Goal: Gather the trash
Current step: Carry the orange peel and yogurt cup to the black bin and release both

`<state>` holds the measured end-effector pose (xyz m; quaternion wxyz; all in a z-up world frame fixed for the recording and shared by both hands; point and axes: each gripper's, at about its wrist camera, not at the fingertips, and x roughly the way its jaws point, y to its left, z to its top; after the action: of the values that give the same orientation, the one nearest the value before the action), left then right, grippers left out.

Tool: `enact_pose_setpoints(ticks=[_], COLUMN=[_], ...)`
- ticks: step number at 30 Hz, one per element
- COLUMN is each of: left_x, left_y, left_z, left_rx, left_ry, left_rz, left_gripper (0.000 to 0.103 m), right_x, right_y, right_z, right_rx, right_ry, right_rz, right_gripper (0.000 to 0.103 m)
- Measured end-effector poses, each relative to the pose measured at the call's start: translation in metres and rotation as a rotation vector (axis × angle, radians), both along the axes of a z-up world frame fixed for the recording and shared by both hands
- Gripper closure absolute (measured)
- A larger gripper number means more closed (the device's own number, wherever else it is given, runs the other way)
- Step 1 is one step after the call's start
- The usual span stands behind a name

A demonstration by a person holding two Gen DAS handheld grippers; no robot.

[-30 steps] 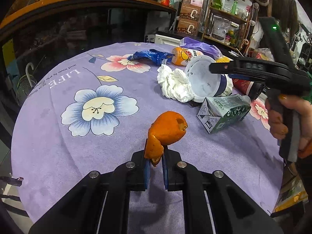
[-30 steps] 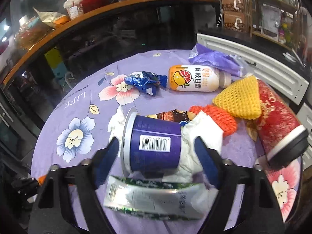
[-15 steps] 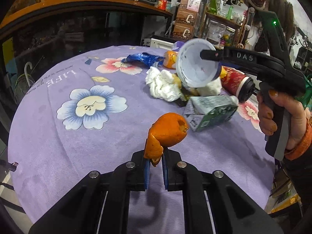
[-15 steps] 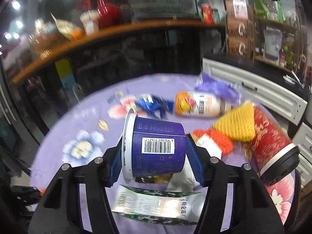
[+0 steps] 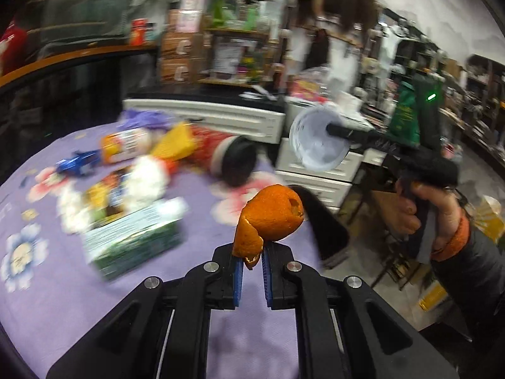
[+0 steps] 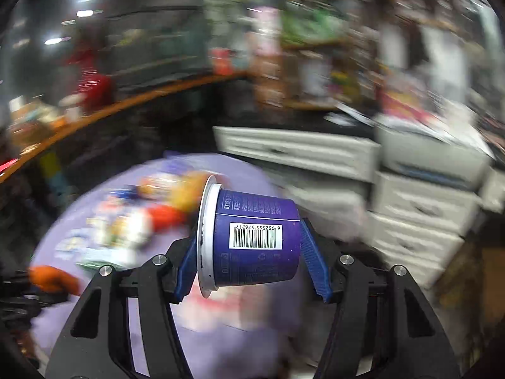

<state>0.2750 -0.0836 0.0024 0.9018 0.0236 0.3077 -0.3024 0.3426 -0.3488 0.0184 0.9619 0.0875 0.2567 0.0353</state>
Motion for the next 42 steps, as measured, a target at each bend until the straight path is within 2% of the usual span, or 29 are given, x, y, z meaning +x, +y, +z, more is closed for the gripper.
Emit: enact_pose_setpoints(ticks=[2,4,6,8,12,16,19,21,24,29,34,36,42], left_x=[0.003,0.008,0.013,0.021,0.038,0.045,0.052,0.056,0.061,0.073,0.090,0.097,0.113], left_y=[-0.047,-0.084,-0.116,-0.147,-0.183,-0.196,-0.202,-0.211,-0.222,-0.243,-0.279,-0.290,-0.312], left_z=[-0.001,-0.007,-0.015,-0.026,-0.051,-0.071,-0.080,-0.085,-0.093,-0.106,-0.143,-0.162,-0.198], left_rx=[-0.011,-0.028,-0.031,-0.019,-0.013,0.018,0.032,0.043,0.059,0.113,0.206,0.233,0.318], left_ry=[0.006,0.040,0.066,0.092,0.170,0.224,0.255,0.261,0.273,0.287,0.348,0.396,0.448], left_rz=[-0.082,-0.142,-0.180,-0.202,-0.209,-0.185,-0.180,-0.175,-0.168,-0.163,-0.154,-0.159,-0.142], left_gripper=[0.092,0.092,0.092,0.092,0.092,0.092,0.092,0.092,0.092,0.092,0.092,0.092,0.092], right_x=[0.008,0.016,0.031,0.042,0.057,0.066,0.072,0.071,0.064,0.033,-0.016,-0.034,-0.083], right_y=[-0.044,-0.070,-0.087,-0.100,-0.114,-0.106,-0.108,-0.110,-0.112,-0.126,-0.155,-0.166,-0.182], right_z=[-0.033,-0.067,-0.114,-0.160,-0.224,-0.259,-0.275,-0.279,-0.265,-0.229,-0.195,-0.185,-0.173], right_rx=[-0.004,-0.013,-0.027,-0.029,0.020,-0.040,-0.033,-0.020,-0.018,-0.112,-0.127,-0.151,-0.135], right_ry=[0.120,0.213,0.334,0.419,0.514,0.577,0.625,0.634,0.584,0.488,0.398,0.370,0.326], right_rz=[-0.068,-0.108,-0.127,-0.151,-0.170,-0.155,-0.148,-0.138,-0.137,-0.174,-0.280,-0.330,-0.407], right_gripper=[0.044,0.044,0.044,0.044,0.044,0.043,0.043,0.041,0.034,0.033,0.033,0.029,0.029])
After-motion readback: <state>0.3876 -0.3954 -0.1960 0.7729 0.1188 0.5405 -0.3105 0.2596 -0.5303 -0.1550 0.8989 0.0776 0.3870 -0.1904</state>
